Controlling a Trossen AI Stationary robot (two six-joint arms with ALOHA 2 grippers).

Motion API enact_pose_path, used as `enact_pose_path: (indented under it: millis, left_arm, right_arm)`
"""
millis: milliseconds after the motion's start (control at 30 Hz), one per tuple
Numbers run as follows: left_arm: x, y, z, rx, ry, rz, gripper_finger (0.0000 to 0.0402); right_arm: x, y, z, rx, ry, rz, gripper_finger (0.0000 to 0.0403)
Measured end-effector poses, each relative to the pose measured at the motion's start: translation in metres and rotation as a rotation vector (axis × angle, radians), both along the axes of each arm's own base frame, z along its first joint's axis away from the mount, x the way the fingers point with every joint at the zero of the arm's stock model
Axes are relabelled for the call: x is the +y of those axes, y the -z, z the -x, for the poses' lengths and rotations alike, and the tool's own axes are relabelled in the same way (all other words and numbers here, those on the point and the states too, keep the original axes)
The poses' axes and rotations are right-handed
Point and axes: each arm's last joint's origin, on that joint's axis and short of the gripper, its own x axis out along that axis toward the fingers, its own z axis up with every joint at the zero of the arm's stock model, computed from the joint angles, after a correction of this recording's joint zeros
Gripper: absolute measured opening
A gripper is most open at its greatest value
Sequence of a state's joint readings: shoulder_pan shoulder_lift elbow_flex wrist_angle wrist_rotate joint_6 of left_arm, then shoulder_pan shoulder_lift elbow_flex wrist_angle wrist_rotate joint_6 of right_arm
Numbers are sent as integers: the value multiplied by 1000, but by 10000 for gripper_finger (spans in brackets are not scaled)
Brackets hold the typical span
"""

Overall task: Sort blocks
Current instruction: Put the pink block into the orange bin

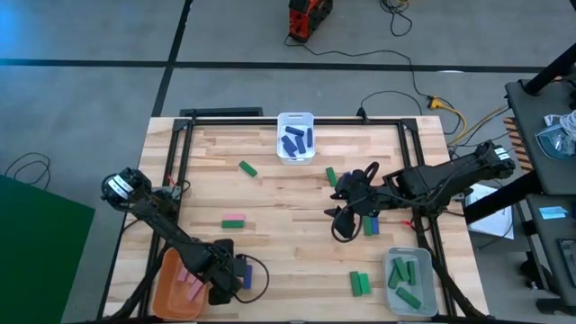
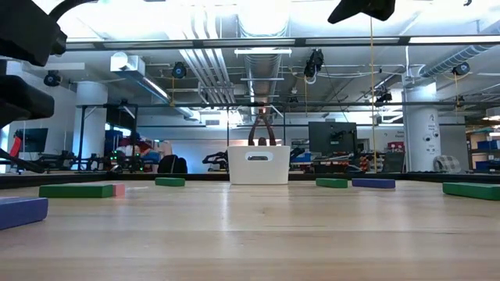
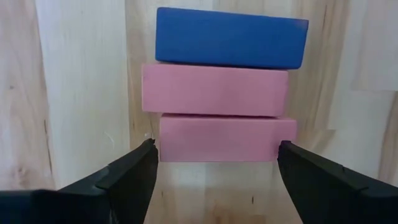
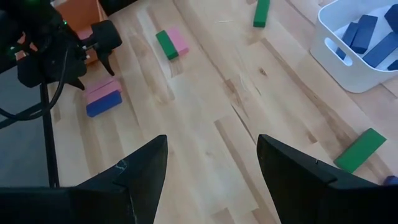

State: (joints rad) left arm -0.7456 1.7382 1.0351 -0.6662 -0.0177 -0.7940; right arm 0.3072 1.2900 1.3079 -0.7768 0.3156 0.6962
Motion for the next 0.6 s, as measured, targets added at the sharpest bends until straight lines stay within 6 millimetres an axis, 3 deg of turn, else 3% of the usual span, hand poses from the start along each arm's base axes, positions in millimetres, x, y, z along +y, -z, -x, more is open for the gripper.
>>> enact_pose_path:
  millis: [400, 600]
  left_arm:
    - [0, -2, 0, -15, 79, -8, 306]
    - [0, -2, 0, -25, 92, -17, 330]
  right_arm:
    - [-4, 0, -1, 1, 16, -1, 238]
    - [-4, 0, -1, 1, 16, -2, 238]
